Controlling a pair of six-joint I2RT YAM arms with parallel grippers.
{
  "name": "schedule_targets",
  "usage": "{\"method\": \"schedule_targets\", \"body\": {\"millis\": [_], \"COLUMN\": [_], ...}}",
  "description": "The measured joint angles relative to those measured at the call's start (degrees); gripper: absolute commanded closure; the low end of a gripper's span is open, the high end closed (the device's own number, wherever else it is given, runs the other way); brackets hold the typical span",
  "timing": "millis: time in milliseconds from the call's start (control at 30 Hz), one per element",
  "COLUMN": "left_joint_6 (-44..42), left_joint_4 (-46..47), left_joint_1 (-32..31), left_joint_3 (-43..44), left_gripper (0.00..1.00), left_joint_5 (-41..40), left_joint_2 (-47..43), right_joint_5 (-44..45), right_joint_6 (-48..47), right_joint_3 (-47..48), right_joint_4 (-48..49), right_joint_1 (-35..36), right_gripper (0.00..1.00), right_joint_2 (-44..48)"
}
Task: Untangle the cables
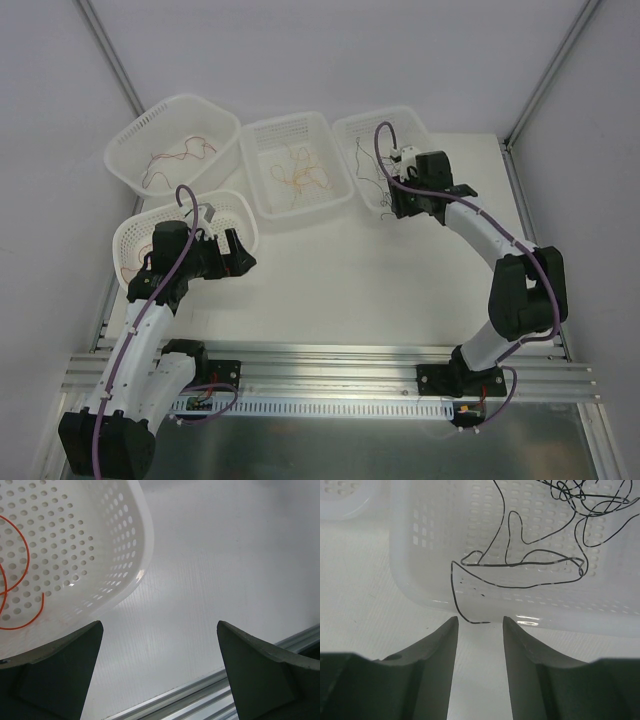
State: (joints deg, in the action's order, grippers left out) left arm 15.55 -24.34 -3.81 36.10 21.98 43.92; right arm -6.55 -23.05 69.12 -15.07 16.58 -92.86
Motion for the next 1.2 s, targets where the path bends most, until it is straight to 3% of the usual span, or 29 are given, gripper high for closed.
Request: {"method": "schedule_targets", "body": {"millis": [500, 700, 1000, 1133, 1200], "left_joint_6": [0.0, 0.0, 0.0, 0.0, 0.0], "left_joint_4": [0.02, 0.02, 0.02, 0.02, 0.02], "left_joint_1": [0.0, 0.0, 0.0, 0.0, 0.0], "left_joint_3": [0.0, 0.0, 0.0, 0.0, 0.0], "left_gripper": [0.01, 0.01, 0.01, 0.01, 0.01], "left_joint_5": [0.0, 0.0, 0.02, 0.02, 0.02], "left_joint_2": [0.35, 0.35, 0.33, 0.33, 0.33], "right_joint_5": [2.56, 1.77, 1.14, 1.11, 1.14], "right_joint_6": [-0.7, 0.13, 1.6, 1.79, 1.84], "right_joint_3": [8.39, 13.31, 13.53, 13.53, 13.49], "right_joint_4": [-5.97, -6.62, -7.56, -7.56, -7.72], "right_joint_1": [4.52, 4.5, 4.0, 3.91, 3.87], "right_gripper": [0.59, 0.65, 0.71, 0.81, 0.92], "right_joint_2": [-0.28, -4.81, -11.15, -11.21, -11.21]}}
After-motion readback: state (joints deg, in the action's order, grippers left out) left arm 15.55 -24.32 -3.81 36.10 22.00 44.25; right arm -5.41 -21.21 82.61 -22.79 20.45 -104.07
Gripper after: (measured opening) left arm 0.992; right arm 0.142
